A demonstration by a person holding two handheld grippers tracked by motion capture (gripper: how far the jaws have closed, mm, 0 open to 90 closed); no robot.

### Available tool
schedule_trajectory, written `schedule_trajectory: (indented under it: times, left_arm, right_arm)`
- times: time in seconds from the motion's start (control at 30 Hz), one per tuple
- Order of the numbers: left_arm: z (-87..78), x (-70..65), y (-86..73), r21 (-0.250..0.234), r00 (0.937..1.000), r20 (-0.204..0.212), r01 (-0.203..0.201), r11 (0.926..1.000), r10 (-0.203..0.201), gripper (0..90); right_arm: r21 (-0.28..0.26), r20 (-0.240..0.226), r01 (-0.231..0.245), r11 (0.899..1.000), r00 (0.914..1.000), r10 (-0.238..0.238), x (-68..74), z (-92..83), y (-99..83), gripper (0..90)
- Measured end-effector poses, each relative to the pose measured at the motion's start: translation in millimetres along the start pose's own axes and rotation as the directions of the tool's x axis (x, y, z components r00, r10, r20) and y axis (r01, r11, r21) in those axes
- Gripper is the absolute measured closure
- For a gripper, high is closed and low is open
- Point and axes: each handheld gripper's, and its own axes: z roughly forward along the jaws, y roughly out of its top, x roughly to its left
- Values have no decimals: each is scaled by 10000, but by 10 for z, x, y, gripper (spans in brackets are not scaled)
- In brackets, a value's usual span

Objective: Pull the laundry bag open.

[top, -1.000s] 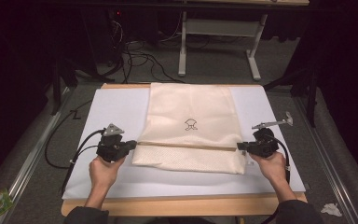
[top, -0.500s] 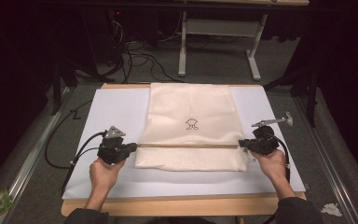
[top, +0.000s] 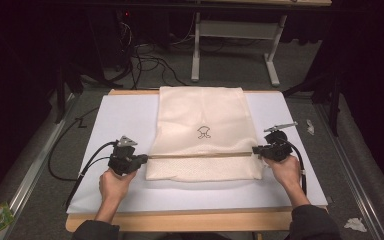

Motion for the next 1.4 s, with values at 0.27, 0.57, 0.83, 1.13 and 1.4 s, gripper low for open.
schedule_trajectory:
  times: [0.27,0.57,0.83,1.13,1.4]
  left_arm:
    - [57,30,12,337,10000,-18,84,9994,-83,870]
    - [39,45,-30,542,9999,98,104,9985,-110,866]
    - [86,25,-34,321,9996,289,62,9995,-71,803]
    - [45,8,-36,-135,9985,553,29,9999,-21,613]
    - [-108,-35,-72,-1149,9968,679,-332,9928,412,487]
  right_arm:
    - [222,-70,-63,9997,10000,65,29,109,3,857]
    - [208,-301,-178,9996,9994,184,32,134,-87,838]
    - [293,-269,-122,9995,9996,130,50,156,-100,730]
    - [14,-102,-132,9999,9999,132,76,162,-131,521]
    - [-935,-102,-248,9953,9997,240,53,-31,-217,476]
